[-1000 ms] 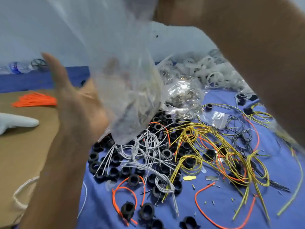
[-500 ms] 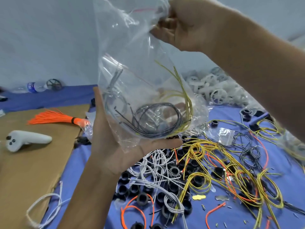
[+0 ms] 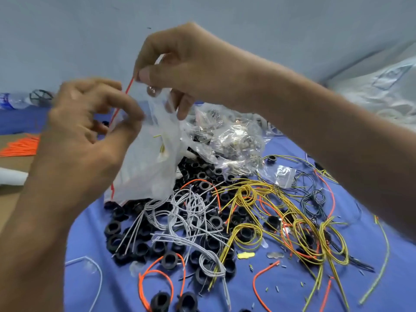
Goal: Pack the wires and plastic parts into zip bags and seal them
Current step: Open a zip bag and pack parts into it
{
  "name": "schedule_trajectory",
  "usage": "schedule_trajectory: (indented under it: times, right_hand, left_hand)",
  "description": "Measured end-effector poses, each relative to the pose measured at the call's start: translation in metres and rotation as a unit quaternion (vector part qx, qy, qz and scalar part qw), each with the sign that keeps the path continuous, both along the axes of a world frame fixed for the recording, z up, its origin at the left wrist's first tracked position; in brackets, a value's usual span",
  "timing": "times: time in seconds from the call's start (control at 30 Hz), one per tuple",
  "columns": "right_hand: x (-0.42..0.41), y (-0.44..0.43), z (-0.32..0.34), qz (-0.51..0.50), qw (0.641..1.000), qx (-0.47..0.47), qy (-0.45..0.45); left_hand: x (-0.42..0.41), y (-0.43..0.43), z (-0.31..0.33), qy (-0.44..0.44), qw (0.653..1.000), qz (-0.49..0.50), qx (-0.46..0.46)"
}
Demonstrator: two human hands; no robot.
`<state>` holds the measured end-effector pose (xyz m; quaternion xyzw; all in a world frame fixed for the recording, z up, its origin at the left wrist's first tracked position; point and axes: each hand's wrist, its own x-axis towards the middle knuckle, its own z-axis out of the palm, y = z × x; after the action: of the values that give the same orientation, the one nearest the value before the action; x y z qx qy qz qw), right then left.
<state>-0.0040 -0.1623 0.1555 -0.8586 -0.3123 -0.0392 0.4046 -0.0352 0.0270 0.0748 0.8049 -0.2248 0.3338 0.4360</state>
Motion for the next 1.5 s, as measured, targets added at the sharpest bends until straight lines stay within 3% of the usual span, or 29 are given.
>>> schedule_trajectory:
  times: [0.13,0.27,0.33,0.43,0.47,0.53,0.83,1.07,1.13,1.23,1.3,1.4,1.5]
  right_hand:
    - [0.006,-0.015,-0.006,0.014,0.999,0.025,0.031]
    - [0.025,-0.035,-0.034,-0.051,0.981,0.144,0.117]
    - [0.039,-0.044,-0.067,-0.140,0.987,0.036,0.074]
    - [0.050,-0.052,-0.129,-0.104,0.950,-0.285,0.068]
    - [0.051,-0.052,-0.146,-0.087,0.931,-0.343,0.087]
    - [0.052,-0.052,-0.166,-0.098,0.918,-0.369,0.107]
    - [0.051,-0.063,-0.166,-0.106,0.934,-0.314,0.130]
    - [0.020,-0.100,-0.064,-0.125,0.985,-0.064,0.097]
    - [0.004,-0.107,-0.030,-0.086,0.994,0.035,0.053]
    - [-0.024,-0.101,0.006,0.042,0.975,0.203,0.077]
    - [-0.035,-0.087,0.011,0.091,0.980,0.162,0.071]
    - [-0.035,-0.067,0.002,0.081,0.996,-0.035,0.027]
    - [-0.016,-0.077,-0.002,0.035,0.999,-0.012,0.020]
  left_hand:
    - [0.002,0.011,-0.010,0.068,0.994,0.016,0.087]
    - [-0.001,0.002,-0.012,0.135,0.991,-0.003,-0.001]
    - [-0.001,-0.006,-0.013,0.157,0.987,-0.034,-0.026]
    - [-0.002,-0.011,-0.014,0.162,0.985,-0.061,-0.024]
    - [-0.002,-0.011,-0.014,0.161,0.985,-0.063,-0.025]
    - [-0.001,-0.011,-0.016,0.163,0.984,-0.055,-0.036]
    - [0.006,-0.011,-0.022,0.179,0.981,-0.072,-0.022]
    - [0.002,-0.011,-0.020,0.181,0.982,-0.056,-0.012]
    - [0.001,-0.013,-0.019,0.178,0.982,-0.056,-0.019]
    - [-0.002,-0.018,-0.017,0.179,0.982,-0.064,-0.018]
    - [-0.003,-0.020,-0.016,0.177,0.981,-0.073,-0.020]
    - [-0.002,-0.020,-0.017,0.164,0.983,-0.076,-0.020]
    - [0.000,-0.019,-0.018,0.154,0.985,-0.074,-0.038]
